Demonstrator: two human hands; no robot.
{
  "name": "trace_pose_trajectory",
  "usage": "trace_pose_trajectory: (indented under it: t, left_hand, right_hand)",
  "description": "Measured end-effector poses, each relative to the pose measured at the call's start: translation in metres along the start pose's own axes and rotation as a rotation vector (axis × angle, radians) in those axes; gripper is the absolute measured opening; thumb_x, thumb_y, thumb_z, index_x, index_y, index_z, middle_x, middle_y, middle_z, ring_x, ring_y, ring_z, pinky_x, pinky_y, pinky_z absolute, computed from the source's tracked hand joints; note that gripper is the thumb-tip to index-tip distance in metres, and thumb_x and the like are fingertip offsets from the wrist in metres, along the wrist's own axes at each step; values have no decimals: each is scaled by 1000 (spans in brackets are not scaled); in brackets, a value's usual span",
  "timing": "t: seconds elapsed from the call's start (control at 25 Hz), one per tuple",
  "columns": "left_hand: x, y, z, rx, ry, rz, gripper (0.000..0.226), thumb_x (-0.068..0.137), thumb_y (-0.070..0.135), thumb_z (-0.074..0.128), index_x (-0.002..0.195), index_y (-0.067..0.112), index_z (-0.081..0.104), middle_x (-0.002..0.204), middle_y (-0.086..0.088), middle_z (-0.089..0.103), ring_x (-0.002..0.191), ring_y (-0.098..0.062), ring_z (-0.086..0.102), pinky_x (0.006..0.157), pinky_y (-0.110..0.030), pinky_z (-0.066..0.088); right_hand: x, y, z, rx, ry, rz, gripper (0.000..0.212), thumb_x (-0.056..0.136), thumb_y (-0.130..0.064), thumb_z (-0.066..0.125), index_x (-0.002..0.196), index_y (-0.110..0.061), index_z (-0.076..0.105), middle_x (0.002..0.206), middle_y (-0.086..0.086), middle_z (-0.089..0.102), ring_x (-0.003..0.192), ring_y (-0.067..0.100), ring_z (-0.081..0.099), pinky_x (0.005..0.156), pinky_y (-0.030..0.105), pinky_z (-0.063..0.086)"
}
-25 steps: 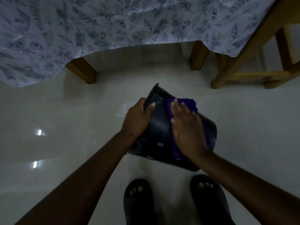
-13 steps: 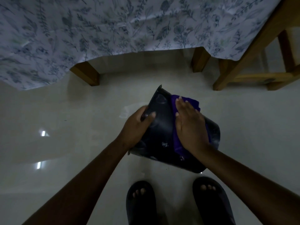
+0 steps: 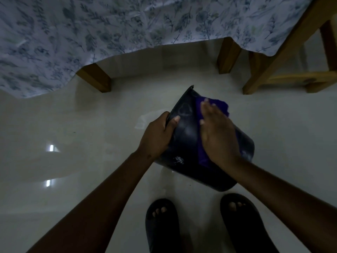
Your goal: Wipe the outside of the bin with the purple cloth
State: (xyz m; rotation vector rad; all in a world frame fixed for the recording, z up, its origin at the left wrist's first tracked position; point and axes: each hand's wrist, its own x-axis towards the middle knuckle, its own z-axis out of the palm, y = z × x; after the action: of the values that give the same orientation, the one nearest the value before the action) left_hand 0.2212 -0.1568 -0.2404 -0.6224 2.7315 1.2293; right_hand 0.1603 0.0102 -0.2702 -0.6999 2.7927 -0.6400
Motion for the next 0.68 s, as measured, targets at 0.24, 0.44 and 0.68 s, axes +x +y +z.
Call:
trace_pose_trajectory:
  t: [0.24,0.44,0.68]
  left_hand:
    - [-11,-10,4,0,24,-51,27,98,39,41,93,15,53,81,4,62,72,-14,59,62,-18,44]
    - [-4,-6,-4,-84,-37,-61,26,99,38,41,101,17,55,84,11,60,73,5,54,62,-2,42]
    - [-8,-12,2,-67,7,-79,31,98,40,42,95,13,55,85,-1,65,74,-7,61,65,-12,44]
  right_hand:
    - [-74,-4,21,-196,-19,-202,55,96,-28,31,150,-19,21,159,1,22,145,24,21,111,51,26]
    - [-1,20,-3,55,33,149,48,99,-22,31,145,-8,32,151,9,37,137,24,39,111,39,32]
    - [-56,-13,16,-172,-28,-240,53,97,-27,32,149,-18,24,158,1,25,145,24,23,110,48,27]
